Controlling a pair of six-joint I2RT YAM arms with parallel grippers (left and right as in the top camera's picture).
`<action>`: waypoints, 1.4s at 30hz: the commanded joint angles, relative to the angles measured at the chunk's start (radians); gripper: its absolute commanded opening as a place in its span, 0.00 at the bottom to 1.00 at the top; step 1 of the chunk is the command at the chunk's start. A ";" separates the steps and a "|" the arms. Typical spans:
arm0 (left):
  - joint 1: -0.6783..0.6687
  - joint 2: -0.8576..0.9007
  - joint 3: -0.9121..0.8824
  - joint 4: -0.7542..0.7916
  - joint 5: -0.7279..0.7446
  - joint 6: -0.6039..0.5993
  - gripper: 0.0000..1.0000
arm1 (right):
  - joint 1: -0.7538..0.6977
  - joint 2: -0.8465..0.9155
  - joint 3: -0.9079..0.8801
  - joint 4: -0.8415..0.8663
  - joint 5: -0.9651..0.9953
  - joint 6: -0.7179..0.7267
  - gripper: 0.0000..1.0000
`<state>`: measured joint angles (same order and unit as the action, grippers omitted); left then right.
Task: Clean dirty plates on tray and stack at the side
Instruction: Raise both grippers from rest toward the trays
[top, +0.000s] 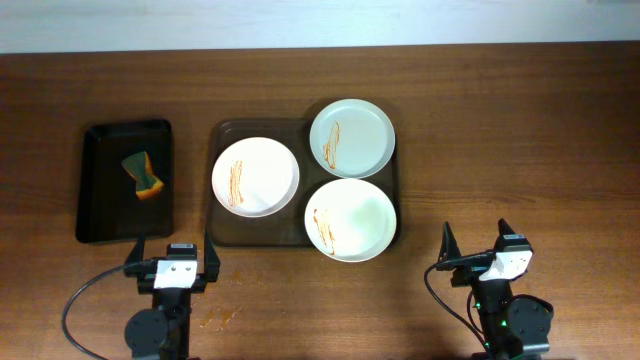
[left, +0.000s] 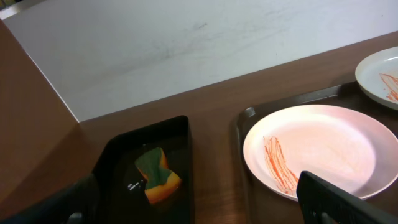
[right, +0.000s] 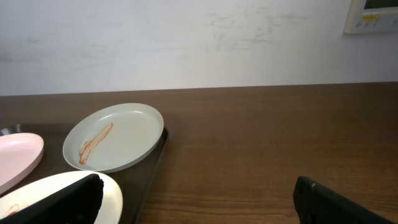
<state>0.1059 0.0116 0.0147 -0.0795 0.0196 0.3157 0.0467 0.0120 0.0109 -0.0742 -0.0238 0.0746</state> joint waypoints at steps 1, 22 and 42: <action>-0.001 -0.005 -0.006 0.000 0.014 0.015 0.99 | 0.005 -0.006 -0.005 -0.005 0.006 0.000 0.98; -0.001 -0.005 -0.006 0.000 0.014 0.015 0.99 | 0.005 -0.006 -0.005 -0.005 0.006 0.000 0.98; -0.001 -0.005 -0.005 0.056 0.079 -0.054 0.99 | 0.005 -0.006 0.002 0.053 -0.051 0.000 0.98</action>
<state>0.1059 0.0116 0.0147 -0.0673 0.0498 0.3157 0.0467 0.0120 0.0109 -0.0280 -0.0246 0.0746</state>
